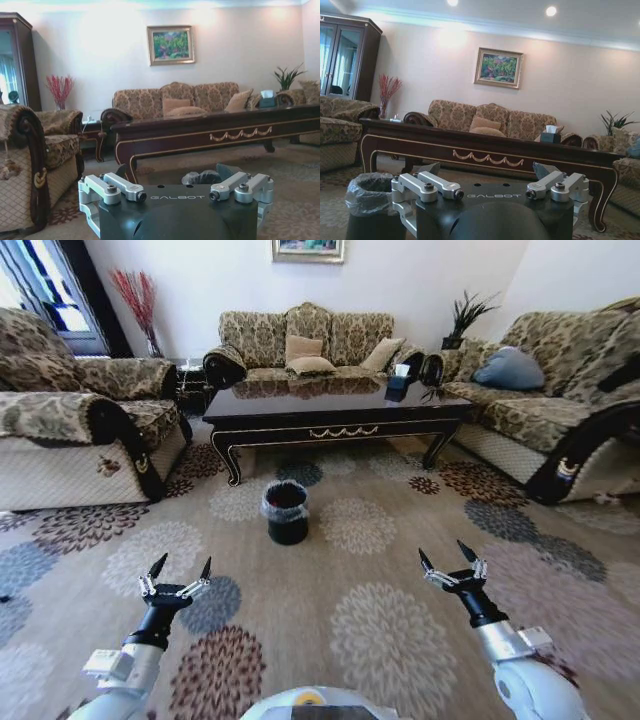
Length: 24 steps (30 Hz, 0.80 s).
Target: Move to the front of the table and pick up the trash from the floor, then place it into the trash bin.
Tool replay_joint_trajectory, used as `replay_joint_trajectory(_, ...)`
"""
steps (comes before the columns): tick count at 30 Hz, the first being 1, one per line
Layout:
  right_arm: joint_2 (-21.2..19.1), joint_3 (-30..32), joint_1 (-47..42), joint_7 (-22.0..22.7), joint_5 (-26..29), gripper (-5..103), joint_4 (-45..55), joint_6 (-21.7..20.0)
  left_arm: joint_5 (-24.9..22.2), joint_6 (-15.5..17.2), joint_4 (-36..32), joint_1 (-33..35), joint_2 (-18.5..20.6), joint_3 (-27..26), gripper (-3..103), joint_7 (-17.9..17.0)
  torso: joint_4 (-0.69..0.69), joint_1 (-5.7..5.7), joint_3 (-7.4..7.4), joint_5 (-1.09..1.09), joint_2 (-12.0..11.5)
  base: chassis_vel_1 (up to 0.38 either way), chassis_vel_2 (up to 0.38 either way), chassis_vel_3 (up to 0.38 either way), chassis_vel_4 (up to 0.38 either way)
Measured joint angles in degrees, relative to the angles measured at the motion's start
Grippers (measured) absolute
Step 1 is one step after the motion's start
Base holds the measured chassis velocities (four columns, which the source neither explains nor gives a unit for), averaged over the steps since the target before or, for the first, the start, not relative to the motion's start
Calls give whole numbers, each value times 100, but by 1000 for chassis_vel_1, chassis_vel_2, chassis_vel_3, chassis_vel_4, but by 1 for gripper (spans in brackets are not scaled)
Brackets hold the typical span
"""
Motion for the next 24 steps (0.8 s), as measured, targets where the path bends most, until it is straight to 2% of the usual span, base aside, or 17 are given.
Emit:
replay_joint_trajectory(4,0,0,0,0,0,100,0,0,0,0,0,0,0,0,100,0,0,1,4,1,-1,69,-187,-80,204)
replay_joint_trajectory(11,0,0,7,0,0,100,0,0,0,0,0,-2,1,0,100,0,2,2,8,1,-1,-59,-142,67,132)
replay_joint_trajectory(15,0,0,7,0,0,100,0,0,0,0,0,-2,1,0,100,0,1,2,7,-1,-1,15,-286,-10,300)
replay_joint_trajectory(21,0,1,2,0,0,100,-2,0,0,0,0,-2,0,1,100,0,-2,2,4,3,-1,117,-364,-155,342)
replay_joint_trajectory(24,0,1,4,0,0,100,-1,0,0,0,0,-1,0,1,100,0,2,2,4,2,-1,266,-316,-289,296)
